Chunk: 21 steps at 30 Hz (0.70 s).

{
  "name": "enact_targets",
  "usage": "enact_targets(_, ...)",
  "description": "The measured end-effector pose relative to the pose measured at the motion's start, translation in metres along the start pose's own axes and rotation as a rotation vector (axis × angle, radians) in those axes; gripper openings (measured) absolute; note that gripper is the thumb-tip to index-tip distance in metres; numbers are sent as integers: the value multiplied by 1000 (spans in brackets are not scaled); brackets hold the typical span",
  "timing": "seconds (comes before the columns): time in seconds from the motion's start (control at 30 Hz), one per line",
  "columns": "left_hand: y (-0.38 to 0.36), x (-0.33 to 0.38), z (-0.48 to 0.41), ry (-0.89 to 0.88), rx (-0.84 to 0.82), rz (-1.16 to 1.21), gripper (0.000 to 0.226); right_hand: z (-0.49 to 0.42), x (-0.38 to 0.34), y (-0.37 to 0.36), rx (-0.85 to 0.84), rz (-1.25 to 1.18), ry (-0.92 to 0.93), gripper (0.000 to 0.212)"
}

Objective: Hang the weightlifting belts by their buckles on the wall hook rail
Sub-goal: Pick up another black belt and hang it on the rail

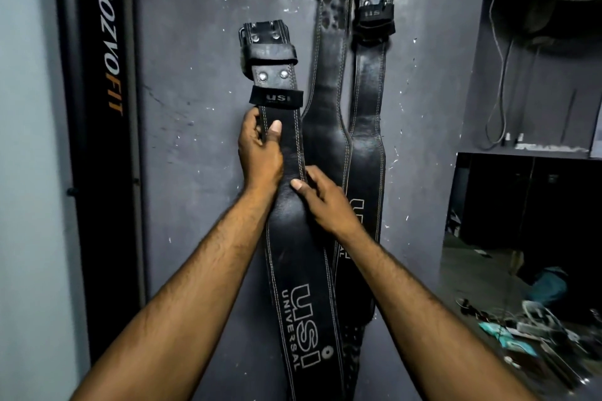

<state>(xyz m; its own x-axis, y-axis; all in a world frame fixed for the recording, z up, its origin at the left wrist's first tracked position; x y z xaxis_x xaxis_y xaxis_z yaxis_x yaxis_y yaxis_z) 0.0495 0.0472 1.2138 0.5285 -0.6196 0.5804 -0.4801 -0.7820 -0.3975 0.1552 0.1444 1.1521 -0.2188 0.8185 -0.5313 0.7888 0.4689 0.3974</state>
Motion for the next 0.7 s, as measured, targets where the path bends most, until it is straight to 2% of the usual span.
enact_targets(0.1,0,-9,-3,38,9,16,45,14,18,-10,-111,-33,-80,33)
enact_targets(0.23,-5,-26,-4,96,34,41,53,38,38,-6,30,-39,-92,34)
enact_targets(0.3,-5,-28,-1,116,29,56,48,42,38,-6,73,-41,-101,34)
enact_targets(0.37,-6,-30,1,128,22,80,42,47,42,-6,60,-38,-132,38)
enact_targets(0.47,-4,-29,-6,122,45,106,40,65,60,-14,-58,-56,-239,48)
enact_targets(0.57,-1,-27,-14,99,62,133,34,75,70,-11,20,-80,-254,58)
enact_targets(0.7,-1,-24,-19,76,69,156,30,74,68,-6,42,-74,-251,43)
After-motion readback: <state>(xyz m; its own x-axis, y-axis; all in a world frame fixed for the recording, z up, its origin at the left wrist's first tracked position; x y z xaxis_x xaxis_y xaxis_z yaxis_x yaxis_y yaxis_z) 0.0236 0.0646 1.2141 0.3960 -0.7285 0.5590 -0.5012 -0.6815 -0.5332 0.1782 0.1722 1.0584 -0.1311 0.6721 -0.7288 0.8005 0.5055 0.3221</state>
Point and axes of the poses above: each hand's wrist, its own z-axis away from the middle knuckle, its own y-axis out of the back of the hand, x = y × z, the point moved 7 cm from there along -z, towards the middle knuckle, and after that the axes turned 2 degrees about x, right-handed, at the moved point
